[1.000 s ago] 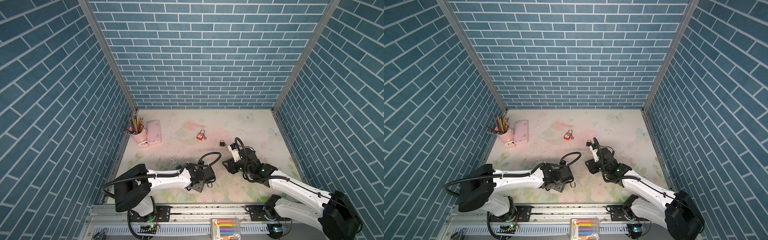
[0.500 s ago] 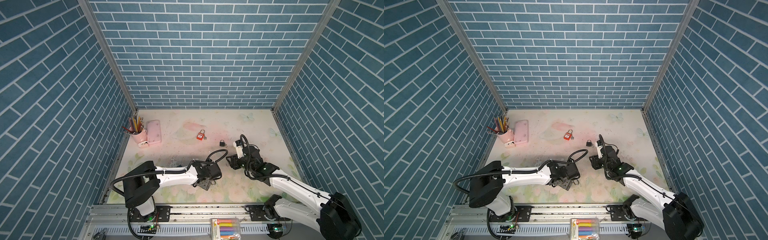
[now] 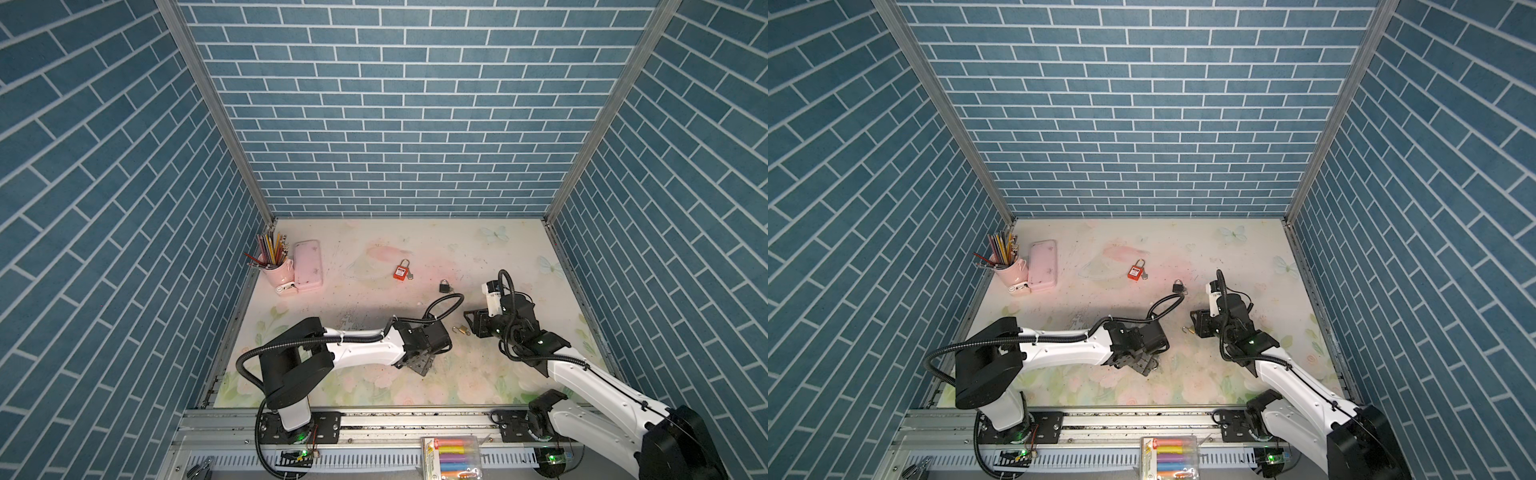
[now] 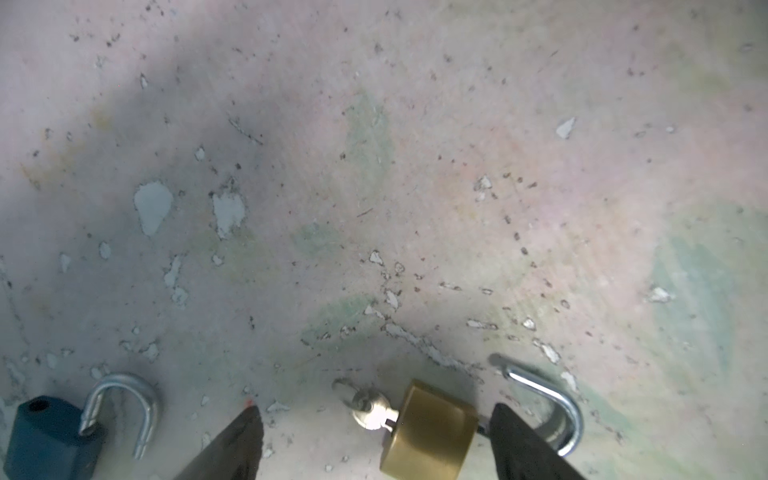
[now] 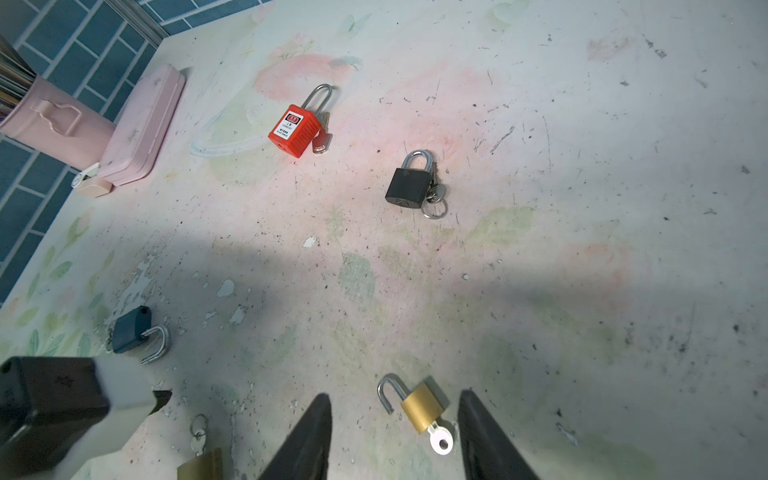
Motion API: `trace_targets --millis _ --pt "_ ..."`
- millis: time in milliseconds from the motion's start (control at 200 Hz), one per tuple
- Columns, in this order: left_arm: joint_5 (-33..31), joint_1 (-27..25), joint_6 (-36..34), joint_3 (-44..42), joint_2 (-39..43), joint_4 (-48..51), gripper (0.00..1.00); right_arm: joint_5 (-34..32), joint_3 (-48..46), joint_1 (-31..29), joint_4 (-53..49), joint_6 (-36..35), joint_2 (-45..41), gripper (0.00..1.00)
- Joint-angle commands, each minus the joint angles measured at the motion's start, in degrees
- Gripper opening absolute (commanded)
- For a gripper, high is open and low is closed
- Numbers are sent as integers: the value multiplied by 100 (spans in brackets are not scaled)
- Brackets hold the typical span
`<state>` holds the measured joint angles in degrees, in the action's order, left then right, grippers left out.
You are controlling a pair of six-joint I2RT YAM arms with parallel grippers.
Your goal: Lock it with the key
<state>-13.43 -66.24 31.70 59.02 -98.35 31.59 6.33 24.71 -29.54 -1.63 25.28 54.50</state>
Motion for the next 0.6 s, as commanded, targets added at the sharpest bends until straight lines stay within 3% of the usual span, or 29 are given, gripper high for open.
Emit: trace_targets --millis 0,250,385,595 --pt "-54 37 -642 126 313 -66 87 71 -91 36 71 154 -136 50" --pt "564 -9 -2499 429 721 359 87 101 -71 95 200 121 41 50" --pt "17 -325 -3873 397 702 684 87 209 -36 224 286 77 88 50" --pt "61 -400 -6594 -890 1977 -683 87 471 -52 506 317 -12 71 50"
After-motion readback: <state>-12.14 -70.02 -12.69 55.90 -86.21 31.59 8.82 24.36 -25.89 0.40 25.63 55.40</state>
